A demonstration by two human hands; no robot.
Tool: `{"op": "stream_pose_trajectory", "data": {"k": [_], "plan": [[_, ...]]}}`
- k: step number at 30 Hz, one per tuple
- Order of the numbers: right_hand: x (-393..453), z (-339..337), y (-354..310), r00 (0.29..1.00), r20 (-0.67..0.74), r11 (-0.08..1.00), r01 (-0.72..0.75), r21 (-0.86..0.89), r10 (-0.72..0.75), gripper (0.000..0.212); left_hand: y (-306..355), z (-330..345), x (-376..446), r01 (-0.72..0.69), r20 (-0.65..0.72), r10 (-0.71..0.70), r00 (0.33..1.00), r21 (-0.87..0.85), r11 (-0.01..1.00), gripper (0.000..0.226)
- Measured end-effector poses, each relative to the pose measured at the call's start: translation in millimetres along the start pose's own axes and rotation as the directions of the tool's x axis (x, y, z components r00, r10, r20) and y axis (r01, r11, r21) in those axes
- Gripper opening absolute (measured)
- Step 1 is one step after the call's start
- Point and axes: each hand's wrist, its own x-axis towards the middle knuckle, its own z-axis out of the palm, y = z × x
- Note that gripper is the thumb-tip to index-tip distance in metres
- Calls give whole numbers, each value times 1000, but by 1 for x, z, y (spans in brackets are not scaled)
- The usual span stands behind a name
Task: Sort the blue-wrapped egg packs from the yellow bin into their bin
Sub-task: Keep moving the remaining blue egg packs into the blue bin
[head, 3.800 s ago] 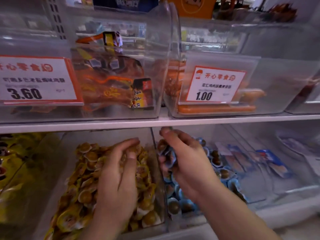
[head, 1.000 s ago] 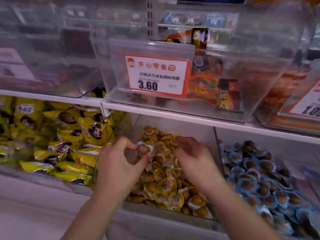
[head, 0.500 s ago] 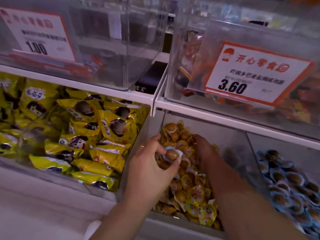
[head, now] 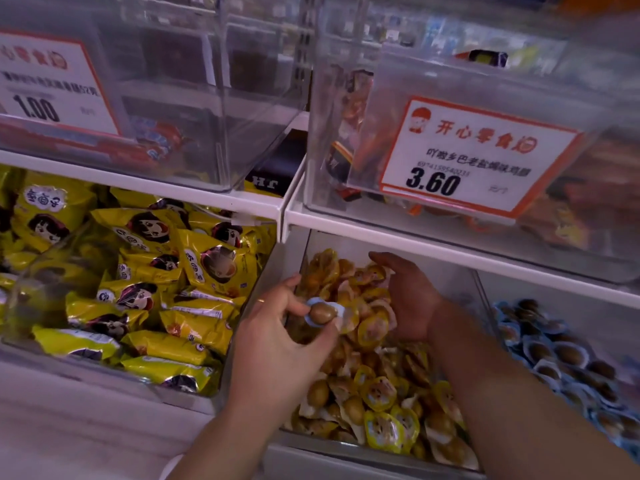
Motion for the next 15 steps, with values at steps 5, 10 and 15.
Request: {"op": "stream_pose_trajectory", "data": {"k": [5, 10, 15], "plan": [[-36, 1, -10, 999, 38, 971, 36, -237, -28, 48, 3, -4, 4, 61, -25, -65, 998, -134, 989, 35], [-69, -10, -3, 989, -94, 707, 17, -707, -118, 31, 8, -6, 2, 51, -26, -56, 998, -165, 985, 35], [-93, -8, 14, 972, -46, -149, -82, -985, -230, 45, 8, -6, 2, 41, -40, -47, 998, -136, 990, 33]]}}
